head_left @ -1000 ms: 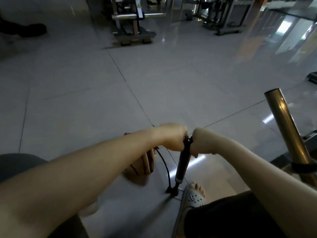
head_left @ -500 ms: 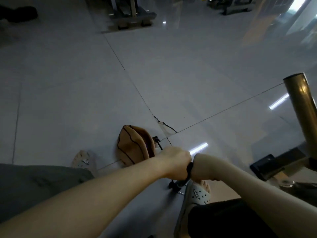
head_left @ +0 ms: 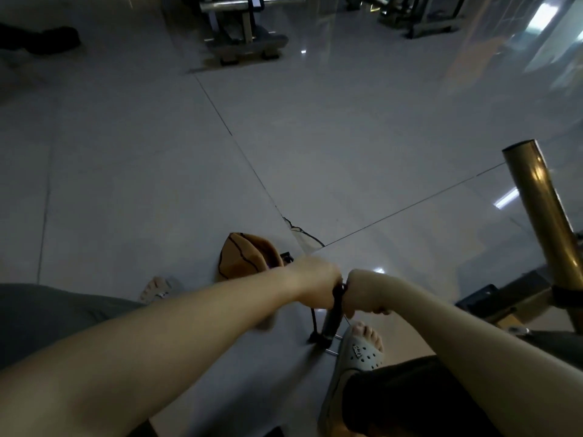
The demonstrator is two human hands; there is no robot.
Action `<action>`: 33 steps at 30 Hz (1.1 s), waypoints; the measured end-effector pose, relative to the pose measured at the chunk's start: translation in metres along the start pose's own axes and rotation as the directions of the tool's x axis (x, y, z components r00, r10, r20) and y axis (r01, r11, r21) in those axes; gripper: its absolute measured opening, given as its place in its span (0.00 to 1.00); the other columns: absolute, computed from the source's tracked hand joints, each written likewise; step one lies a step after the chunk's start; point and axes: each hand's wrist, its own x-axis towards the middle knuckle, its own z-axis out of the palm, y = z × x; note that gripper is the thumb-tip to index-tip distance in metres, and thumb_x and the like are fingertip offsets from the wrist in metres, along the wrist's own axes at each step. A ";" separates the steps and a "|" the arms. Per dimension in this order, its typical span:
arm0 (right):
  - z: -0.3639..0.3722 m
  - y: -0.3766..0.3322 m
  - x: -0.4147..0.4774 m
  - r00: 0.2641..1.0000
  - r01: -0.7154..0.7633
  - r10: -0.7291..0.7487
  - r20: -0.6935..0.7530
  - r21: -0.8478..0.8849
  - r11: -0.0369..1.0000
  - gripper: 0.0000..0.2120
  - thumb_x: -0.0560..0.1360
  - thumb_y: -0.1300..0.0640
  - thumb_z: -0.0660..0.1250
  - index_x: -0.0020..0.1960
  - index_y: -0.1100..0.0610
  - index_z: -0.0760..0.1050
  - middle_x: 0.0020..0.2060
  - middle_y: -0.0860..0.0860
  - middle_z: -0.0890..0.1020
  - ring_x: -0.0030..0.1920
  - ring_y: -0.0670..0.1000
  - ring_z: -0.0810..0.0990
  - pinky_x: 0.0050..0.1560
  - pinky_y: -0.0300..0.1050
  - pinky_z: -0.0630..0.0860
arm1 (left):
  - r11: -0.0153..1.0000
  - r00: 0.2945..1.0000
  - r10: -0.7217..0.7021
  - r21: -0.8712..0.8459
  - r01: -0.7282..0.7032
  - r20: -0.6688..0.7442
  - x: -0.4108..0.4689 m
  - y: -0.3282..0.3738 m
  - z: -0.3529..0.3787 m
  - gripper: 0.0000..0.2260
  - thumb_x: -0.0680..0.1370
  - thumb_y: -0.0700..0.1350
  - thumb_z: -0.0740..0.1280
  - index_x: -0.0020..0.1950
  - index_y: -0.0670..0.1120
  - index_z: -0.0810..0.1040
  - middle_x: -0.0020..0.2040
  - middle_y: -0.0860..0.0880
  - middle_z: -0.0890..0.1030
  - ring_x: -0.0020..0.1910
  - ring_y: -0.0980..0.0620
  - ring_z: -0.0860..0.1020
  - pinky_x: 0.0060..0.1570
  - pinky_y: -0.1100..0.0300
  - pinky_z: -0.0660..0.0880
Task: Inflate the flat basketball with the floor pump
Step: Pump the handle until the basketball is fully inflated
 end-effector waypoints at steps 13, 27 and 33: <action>-0.025 0.007 -0.038 0.996 0.087 -0.087 -0.016 0.000 0.996 0.07 0.70 0.61 0.69 0.35 0.60 0.75 0.21 0.50 0.72 0.20 0.49 0.68 0.27 0.40 0.68 | 0.999 0.998 0.022 -0.035 -0.024 -0.060 -0.022 0.015 -0.038 0.03 0.74 0.44 0.67 0.39 0.48 0.78 0.34 0.49 0.79 0.33 0.49 0.78 0.28 0.59 0.72; 0.045 0.013 0.035 0.997 0.007 -0.014 -0.079 -0.091 0.996 0.06 0.73 0.57 0.68 0.40 0.56 0.73 0.35 0.51 0.76 0.39 0.51 0.77 0.42 0.42 0.73 | 1.000 0.998 0.026 0.009 -0.025 -0.056 0.007 0.008 0.039 0.04 0.75 0.47 0.67 0.45 0.49 0.73 0.40 0.50 0.75 0.38 0.49 0.75 0.35 0.57 0.70; -0.015 0.007 -0.022 0.997 0.079 -0.076 -0.029 0.102 0.992 0.06 0.72 0.60 0.71 0.43 0.64 0.77 0.31 0.54 0.73 0.25 0.50 0.68 0.28 0.42 0.68 | 0.999 0.998 0.007 -0.047 -0.010 -0.069 -0.021 0.009 -0.027 0.05 0.75 0.42 0.66 0.39 0.47 0.76 0.34 0.49 0.77 0.33 0.48 0.76 0.31 0.59 0.72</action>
